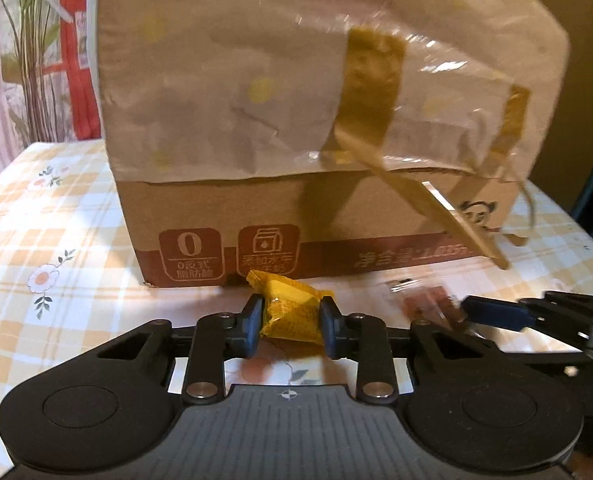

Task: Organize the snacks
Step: 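Grasp the gold sachet with left tool while right tool grasps jerky packet, then lift the gold sachet and jerky packet over the box with both tools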

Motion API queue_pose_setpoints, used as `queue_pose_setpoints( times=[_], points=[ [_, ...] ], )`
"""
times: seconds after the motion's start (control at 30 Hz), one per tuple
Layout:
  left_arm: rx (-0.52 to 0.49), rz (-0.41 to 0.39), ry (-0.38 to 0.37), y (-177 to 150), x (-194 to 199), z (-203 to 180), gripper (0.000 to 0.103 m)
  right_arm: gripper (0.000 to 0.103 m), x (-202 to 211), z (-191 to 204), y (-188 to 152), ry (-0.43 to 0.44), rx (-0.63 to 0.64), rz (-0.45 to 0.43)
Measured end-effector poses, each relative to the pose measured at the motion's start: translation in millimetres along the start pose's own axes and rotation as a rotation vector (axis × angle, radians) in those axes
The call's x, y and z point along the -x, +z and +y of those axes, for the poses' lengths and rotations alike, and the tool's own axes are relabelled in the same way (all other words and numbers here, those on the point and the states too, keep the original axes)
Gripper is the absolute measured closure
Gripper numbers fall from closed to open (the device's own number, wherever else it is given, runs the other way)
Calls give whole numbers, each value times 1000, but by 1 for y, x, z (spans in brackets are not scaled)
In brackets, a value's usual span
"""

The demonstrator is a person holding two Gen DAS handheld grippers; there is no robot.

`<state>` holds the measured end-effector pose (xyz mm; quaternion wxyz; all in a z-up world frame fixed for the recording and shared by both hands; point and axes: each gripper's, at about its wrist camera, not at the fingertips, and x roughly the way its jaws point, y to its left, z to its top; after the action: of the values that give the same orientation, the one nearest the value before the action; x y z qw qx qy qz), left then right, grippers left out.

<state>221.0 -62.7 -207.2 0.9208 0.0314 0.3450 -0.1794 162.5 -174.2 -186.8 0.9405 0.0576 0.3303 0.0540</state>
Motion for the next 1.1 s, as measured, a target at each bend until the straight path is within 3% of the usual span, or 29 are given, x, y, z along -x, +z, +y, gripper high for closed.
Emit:
queue_pose_setpoints(
  times=[0.4, 0.77, 1.1],
  points=[
    [108, -48, -30, -17, 53, 15, 72, 54, 2, 0, 1, 9, -20, 0],
    [80, -46, -40, -21, 54, 14, 72, 54, 3, 0, 1, 20, -25, 3],
    [74, -71, -24, -22, 66, 16, 72, 54, 13, 16, -5, 47, 64, -34]
  ],
)
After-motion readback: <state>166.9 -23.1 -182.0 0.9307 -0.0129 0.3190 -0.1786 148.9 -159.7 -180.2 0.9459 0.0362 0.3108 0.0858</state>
